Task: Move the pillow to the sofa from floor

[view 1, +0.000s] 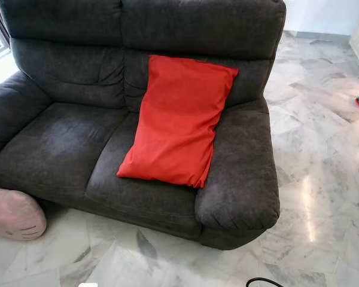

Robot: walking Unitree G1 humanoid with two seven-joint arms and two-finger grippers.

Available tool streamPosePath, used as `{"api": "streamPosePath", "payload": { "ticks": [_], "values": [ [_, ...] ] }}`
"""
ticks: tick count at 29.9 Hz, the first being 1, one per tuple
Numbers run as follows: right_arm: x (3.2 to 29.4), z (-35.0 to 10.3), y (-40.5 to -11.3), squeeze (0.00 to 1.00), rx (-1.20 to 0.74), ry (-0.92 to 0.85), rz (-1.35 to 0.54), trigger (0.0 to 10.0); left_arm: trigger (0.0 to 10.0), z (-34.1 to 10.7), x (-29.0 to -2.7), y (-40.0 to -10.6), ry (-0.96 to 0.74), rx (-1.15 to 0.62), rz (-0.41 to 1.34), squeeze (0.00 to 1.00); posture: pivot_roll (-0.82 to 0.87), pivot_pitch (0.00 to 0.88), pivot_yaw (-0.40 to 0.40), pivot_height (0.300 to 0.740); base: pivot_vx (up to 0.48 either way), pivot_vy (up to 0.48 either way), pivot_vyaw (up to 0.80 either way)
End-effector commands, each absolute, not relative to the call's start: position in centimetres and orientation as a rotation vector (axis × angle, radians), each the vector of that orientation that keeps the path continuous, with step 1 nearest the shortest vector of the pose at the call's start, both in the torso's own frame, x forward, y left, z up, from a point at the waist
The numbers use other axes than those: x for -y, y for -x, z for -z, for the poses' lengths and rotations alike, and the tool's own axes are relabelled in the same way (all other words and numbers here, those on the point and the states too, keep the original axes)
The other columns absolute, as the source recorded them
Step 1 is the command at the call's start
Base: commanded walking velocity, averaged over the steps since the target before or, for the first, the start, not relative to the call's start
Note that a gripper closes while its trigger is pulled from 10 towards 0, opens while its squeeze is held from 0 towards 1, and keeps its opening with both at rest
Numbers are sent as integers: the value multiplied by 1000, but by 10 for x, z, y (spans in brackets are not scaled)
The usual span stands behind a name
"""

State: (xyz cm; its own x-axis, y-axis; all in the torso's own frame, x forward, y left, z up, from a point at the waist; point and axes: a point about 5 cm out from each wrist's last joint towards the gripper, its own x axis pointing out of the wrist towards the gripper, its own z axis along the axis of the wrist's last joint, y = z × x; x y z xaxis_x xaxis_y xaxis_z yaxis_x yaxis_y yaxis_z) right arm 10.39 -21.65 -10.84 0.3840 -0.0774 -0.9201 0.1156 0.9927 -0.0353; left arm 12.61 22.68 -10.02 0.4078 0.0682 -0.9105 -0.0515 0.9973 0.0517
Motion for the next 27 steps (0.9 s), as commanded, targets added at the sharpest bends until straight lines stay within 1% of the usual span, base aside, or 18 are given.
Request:
{"api": "streamPosePath", "payload": {
  "ticks": [1, 7, 8, 12, 20, 27],
  "values": [
    [216, 110, -100, 0, -1181, -65, 143, 10000, 10000, 101, -231, -122, -35, -1161, -81, 0, 23, 131, 13, 740, 0, 0, 0],
    [222, 111, -90, 0, -1210, -73, 153, 10000, 10000, 99, -231, -126, -69, -1144, -65, 0, 32, 118, 12, 740, 0, 0, 0],
    [224, 112, -85, 0, -1222, -83, 166, 10000, 10000, 99, -231, -128, -76, -1139, -58, 0, 31, 115, 13, 740, 0, 0, 0],
    [224, 113, -79, 0, -1229, -107, 175, 10000, 10000, 98, -231, -128, -83, -1139, -53, 0, 31, 107, 16, 740, 0, 0, 0],
    [219, 116, -67, 0, -1244, -169, 217, 10000, 10000, 99, -232, -126, -242, -1149, 53, 0, 24, 92, 22, 740, 0, 0, 0],
    [219, 115, -69, 0, -1237, -177, 215, 10000, 10000, 98, -234, -127, -228, -1138, 26, 0, 30, 93, 16, 740, 0, 0, 0]
  ]
}}
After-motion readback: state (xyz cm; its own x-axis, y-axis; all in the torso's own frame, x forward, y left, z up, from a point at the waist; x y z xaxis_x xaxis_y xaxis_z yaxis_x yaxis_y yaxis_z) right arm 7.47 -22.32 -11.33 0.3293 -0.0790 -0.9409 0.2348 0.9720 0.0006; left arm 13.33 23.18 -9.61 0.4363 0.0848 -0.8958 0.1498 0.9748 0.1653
